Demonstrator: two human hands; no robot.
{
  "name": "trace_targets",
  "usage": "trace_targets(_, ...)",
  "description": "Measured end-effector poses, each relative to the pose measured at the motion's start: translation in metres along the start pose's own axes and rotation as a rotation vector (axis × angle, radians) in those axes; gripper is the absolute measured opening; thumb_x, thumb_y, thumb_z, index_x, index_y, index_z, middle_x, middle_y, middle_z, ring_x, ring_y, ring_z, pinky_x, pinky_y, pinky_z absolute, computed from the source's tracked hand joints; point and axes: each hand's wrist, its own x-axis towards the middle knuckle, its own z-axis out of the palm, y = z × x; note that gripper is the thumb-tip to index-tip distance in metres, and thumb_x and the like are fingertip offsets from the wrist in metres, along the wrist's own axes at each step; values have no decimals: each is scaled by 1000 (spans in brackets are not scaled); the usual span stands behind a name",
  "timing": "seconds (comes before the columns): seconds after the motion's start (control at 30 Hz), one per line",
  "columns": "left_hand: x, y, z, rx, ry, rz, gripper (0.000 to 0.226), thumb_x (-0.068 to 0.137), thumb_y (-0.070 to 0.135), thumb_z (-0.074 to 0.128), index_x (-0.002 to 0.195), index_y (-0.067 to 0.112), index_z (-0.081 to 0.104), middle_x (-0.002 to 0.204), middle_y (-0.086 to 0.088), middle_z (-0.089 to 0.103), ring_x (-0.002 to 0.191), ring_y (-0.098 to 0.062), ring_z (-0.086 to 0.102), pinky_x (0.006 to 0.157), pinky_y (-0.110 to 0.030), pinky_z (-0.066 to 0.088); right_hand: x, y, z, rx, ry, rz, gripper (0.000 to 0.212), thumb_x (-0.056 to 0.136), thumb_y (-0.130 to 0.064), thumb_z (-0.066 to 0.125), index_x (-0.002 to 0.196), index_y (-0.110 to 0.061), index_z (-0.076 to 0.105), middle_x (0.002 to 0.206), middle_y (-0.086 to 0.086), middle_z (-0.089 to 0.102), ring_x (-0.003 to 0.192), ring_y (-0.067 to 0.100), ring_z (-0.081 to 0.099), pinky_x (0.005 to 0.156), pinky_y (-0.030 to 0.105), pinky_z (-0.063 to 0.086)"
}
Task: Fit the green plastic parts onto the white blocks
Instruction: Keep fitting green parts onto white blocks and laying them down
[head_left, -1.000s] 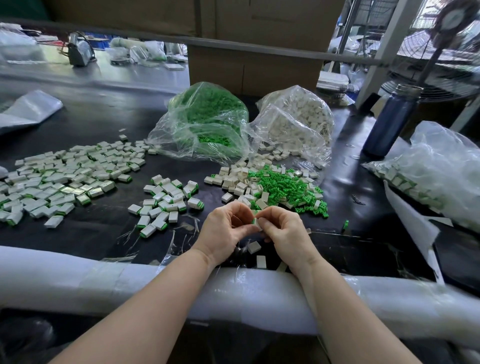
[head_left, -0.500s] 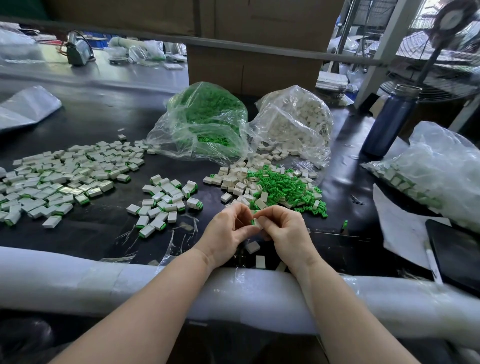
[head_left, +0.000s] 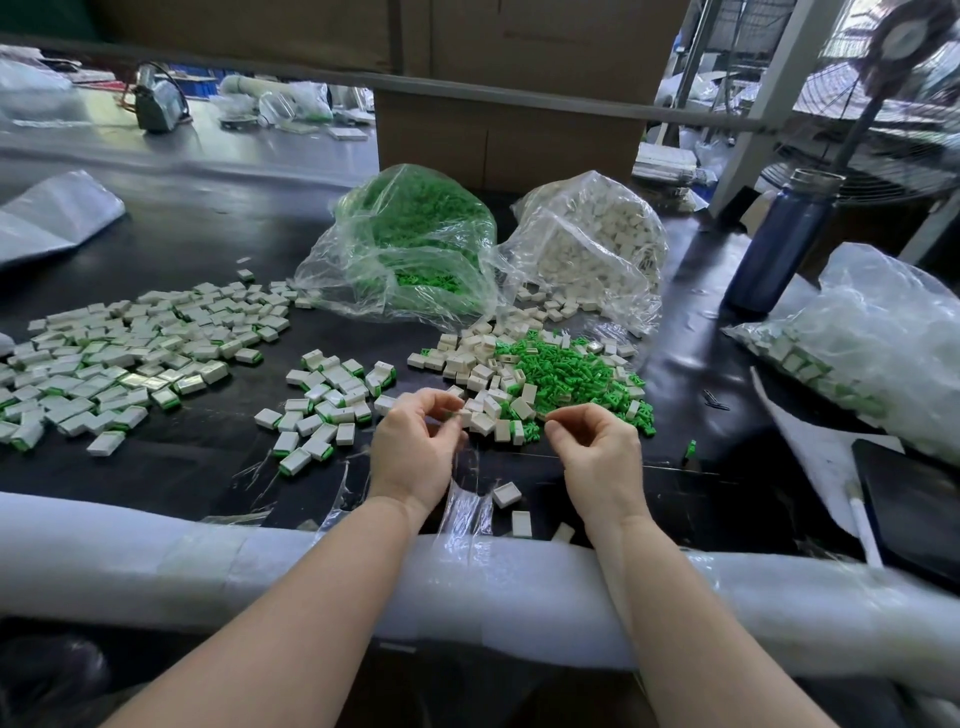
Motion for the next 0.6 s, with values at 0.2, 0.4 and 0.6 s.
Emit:
trace_targets(0.2, 6, -7, -3, 159, 156, -50, 24, 86, 4, 61, 109, 5, 65, 119, -11, 50, 93, -18, 57, 83, -13, 37, 2, 4, 1, -153, 39, 79, 13, 85, -8, 63, 82, -20, 65, 83, 0, 65, 84, 17, 60, 82, 30, 49)
trace_targets(0.4, 6, -8, 0, 353, 22, -92, 45, 89, 15, 59, 130, -2, 48, 133, -11, 34, 105, -17, 44, 87, -12, 26, 3, 4, 2, -335, -16, 67, 14, 87, -11, 61, 99, -14, 68, 101, 5, 64, 93, 19, 57, 78, 23, 40)
trace_targets(0.6, 3, -7, 4, 512, -67, -49, 47, 90, 20, 58, 132, 4, 46, 144, -12, 22, 135, -27, 21, 110, -28, 20, 2, 5, 5, -456, -87, 25, 24, 89, -13, 58, 111, -20, 65, 110, 0, 55, 104, 20, 54, 85, 26, 41)
